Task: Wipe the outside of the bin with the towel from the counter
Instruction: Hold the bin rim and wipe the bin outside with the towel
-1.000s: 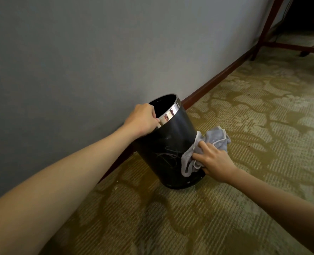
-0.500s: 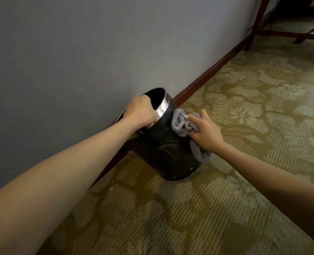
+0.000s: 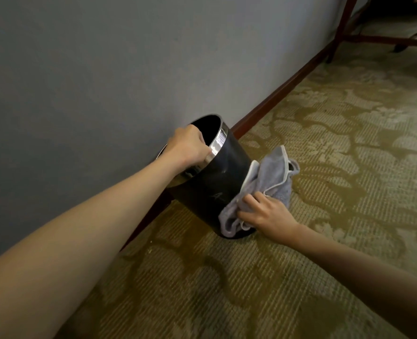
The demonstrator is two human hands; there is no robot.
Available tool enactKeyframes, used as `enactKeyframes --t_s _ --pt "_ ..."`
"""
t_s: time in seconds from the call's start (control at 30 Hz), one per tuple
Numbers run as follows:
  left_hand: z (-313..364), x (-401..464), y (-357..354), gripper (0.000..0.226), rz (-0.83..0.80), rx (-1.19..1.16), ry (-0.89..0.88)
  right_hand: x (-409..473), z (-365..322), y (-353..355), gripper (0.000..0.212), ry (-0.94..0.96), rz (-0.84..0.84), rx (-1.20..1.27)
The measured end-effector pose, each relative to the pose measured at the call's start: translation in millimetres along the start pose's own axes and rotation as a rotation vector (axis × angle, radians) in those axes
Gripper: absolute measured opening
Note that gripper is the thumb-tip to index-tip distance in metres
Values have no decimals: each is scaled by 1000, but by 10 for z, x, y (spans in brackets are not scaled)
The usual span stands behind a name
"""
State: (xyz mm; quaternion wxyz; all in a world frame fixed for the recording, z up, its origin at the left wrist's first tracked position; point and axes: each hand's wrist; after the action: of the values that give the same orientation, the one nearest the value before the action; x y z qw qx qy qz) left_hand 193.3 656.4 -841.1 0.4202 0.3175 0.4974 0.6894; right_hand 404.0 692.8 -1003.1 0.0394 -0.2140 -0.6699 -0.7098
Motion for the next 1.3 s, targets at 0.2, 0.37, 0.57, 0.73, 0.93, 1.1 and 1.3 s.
enactKeyframes --t_s 0.2,0.37,0.57,0.73,0.93,1.1,1.3 --pt "105 15 -21 21 21 53 -33 -100 180 106 20 -307 -66 138" --pt "60 13 52 20 -36 38 -22 563 38 394 21 -426 323 283" --pt "9 14 105 21 -94 28 -11 589 -246 318 17 -144 299 106" --pt "49 17 98 19 -69 10 -22 505 -426 31 11 73 142 -88" --pt "32 -6 55 16 -9 21 -50 53 -374 -301 13 184 -135 -179" --pt "52 23 35 15 -16 26 -91 -258 83 -56 19 81 -302 -186" --pt "-30 20 36 16 -32 59 -133 -222 916 525 25 -467 -68 -132"
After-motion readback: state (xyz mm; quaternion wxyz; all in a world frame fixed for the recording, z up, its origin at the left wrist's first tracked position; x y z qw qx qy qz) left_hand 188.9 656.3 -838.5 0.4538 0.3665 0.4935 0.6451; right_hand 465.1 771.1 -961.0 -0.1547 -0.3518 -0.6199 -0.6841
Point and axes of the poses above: each hand's wrist, its own x-axis towards the middle knuckle, its own y-axis out of the back of the hand, z = x × y, and after that the axes turned 10 degrees about x, right-handed
